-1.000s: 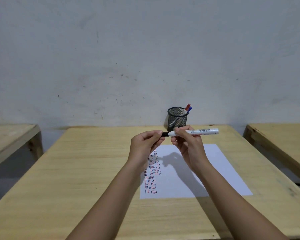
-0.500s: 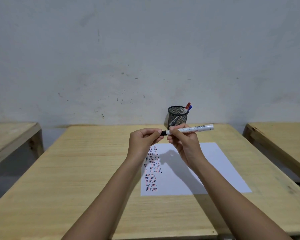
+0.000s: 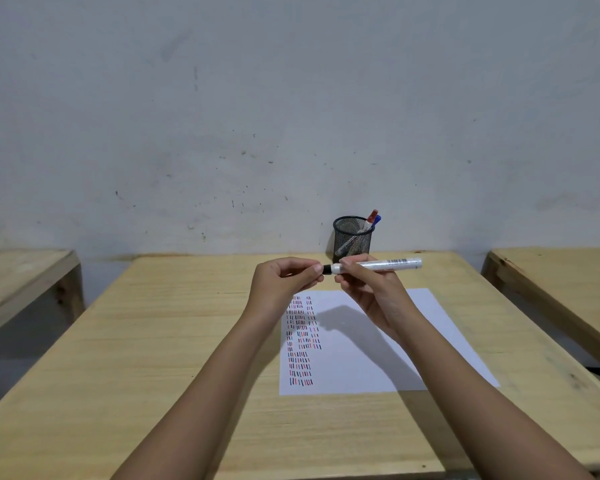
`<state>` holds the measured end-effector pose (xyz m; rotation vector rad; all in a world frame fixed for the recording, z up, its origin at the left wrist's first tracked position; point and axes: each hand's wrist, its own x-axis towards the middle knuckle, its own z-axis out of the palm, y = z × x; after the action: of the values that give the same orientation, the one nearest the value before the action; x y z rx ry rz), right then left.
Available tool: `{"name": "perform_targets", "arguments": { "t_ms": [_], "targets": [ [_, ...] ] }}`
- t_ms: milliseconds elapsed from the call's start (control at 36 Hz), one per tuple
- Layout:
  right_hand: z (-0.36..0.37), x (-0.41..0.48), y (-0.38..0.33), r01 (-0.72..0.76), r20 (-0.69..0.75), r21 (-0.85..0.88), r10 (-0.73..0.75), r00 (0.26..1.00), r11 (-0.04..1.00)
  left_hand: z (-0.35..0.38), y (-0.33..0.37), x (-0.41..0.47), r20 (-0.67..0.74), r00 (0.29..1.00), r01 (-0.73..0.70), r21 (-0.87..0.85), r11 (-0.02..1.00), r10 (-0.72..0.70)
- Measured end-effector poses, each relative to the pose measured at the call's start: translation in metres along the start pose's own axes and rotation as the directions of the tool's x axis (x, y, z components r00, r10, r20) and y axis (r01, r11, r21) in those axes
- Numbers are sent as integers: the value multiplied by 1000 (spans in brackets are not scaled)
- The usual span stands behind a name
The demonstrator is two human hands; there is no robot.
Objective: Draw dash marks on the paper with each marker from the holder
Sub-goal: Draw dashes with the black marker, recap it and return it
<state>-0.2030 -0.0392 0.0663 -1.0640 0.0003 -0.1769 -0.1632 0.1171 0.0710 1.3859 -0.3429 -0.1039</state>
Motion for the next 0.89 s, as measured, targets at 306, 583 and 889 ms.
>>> {"name": "perform_targets", "arguments": {
  "t_ms": [306,583,889],
  "targets": [
    [-33,-2,-15,10,126,-239,21,992,971,-18,23,15,-53,999,-5,-68,998,1],
    [-11,9,-13,171,250,-718,22,968,675,15,30,28,69,990,-133,186,974,122],
    [-26,40,-34,173,202,-750,-29,979,638,34,32,70,183,973,-195,321,927,142]
  ]
}}
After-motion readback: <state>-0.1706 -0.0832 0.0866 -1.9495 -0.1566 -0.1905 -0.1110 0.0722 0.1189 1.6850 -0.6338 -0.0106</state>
